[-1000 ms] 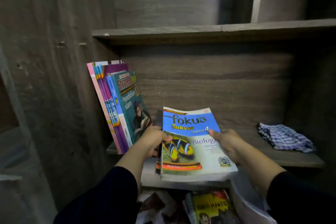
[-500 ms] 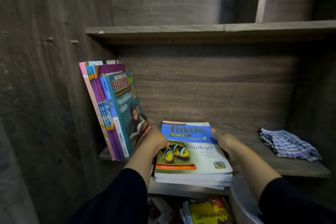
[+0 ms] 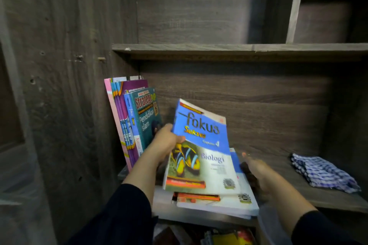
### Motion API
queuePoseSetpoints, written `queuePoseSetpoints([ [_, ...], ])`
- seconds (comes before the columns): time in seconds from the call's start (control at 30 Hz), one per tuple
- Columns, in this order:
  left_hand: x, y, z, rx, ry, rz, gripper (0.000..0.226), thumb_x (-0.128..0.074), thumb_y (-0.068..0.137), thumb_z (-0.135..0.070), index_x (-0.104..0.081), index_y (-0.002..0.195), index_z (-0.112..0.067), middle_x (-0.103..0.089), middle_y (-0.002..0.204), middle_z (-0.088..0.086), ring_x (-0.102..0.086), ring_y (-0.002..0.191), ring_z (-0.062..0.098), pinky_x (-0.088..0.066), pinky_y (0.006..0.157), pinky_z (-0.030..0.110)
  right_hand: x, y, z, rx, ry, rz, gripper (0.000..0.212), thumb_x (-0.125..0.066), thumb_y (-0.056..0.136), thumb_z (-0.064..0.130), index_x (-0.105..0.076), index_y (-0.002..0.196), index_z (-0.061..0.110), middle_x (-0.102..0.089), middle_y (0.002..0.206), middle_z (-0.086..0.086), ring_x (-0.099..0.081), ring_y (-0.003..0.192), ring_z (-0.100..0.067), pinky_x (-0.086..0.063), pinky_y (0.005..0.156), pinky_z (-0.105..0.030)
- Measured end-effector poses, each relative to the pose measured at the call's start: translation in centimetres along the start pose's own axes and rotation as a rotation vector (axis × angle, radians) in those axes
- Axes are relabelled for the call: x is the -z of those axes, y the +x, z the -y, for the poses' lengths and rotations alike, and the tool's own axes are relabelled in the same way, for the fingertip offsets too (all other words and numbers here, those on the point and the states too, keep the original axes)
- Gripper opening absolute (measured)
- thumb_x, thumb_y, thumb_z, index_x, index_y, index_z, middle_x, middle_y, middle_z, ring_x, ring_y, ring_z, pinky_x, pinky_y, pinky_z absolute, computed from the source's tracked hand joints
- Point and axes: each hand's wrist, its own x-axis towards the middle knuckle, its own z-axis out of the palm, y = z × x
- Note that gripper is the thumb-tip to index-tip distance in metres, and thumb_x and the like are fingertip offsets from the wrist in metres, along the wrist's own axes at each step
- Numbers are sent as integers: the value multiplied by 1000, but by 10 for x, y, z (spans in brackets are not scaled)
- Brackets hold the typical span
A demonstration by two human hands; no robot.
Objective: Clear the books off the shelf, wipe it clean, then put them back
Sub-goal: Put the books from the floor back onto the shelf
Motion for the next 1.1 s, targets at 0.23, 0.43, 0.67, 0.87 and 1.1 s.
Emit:
queuePoseSetpoints([
  [0.23,21,-14,1,-123,444,-556,22,-51,96,-21,-39,112,-12,-65,95,11,-63,84,36,-50,66,38,-3,-6,-1,-26,23,42,41,-44,98,37,-59,84,2,-63,75,-18,-59,65,-29,-45,60,-34],
  [0.43,3,-15,22,-22,595,-616,27,-39,98,-12,-31,122,-2,-65,106,20,-64,96,40,-42,65,38,-3,-9,0,-15,-22,46,39,-48,96,37,-60,97,-1,-66,83,-22,-64,81,-36,-48,76,-44],
  [0.67,-5,-25,26,-59,578,-683,27,-39,99,-15,-32,122,-2,-64,106,19,-65,93,40,-47,64,39,0,-7,2,-16,-73,65,37,-47,97,35,-57,100,-1,-62,74,-18,-59,64,-29,-44,55,-33],
  [0.87,-5,-30,28,-157,567,-690,39,-43,96,-8,-30,132,-4,-51,120,17,-62,96,32,-54,72,41,0,-8,1,-22,-77,67,36,-47,97,35,-56,92,1,-64,76,-18,-61,64,-29,-46,56,-34],
  [1.1,-4,-28,32,-674,1392,-426,52,-66,76,-3,-49,124,-11,-56,112,12,-52,103,29,-45,86,38,0,-6,-1,-23,-51,62,34,-49,96,34,-56,91,1,-65,77,-19,-62,66,-31,-47,59,-35],
])
